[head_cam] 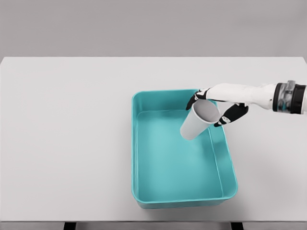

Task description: Put the paper cup into the basket with your right arm

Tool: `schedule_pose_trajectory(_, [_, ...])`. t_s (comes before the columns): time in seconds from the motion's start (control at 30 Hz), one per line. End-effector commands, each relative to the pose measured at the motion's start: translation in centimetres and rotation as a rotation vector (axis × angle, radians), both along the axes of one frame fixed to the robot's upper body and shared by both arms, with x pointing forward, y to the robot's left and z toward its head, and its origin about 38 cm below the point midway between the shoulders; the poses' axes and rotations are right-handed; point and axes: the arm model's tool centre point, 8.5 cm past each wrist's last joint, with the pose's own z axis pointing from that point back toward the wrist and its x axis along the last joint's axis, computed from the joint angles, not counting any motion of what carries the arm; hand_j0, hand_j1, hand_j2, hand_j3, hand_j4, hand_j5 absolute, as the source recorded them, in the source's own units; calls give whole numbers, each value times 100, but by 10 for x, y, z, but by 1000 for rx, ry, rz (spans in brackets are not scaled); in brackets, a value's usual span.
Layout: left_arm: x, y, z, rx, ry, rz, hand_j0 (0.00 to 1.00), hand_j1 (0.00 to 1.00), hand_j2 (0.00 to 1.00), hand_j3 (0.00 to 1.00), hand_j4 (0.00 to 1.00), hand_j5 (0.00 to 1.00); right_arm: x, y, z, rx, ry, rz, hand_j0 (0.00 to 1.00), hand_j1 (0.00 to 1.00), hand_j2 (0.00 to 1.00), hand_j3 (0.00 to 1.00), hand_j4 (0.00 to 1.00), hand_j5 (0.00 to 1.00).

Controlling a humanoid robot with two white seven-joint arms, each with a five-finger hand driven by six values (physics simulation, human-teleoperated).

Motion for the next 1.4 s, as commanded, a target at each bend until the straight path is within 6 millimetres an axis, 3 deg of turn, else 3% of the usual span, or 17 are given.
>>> schedule_pose_trajectory(0.0, [0,0,0,0,0,0,100,100,100,100,100,100,0,1,-1,2,7,0,66,66,66,66,66,66])
schedule_pose_trajectory(1.37, [0,0,0,0,0,0,100,100,100,100,100,100,7,19,-3,-101,38,6,65,65,65,65,65,65])
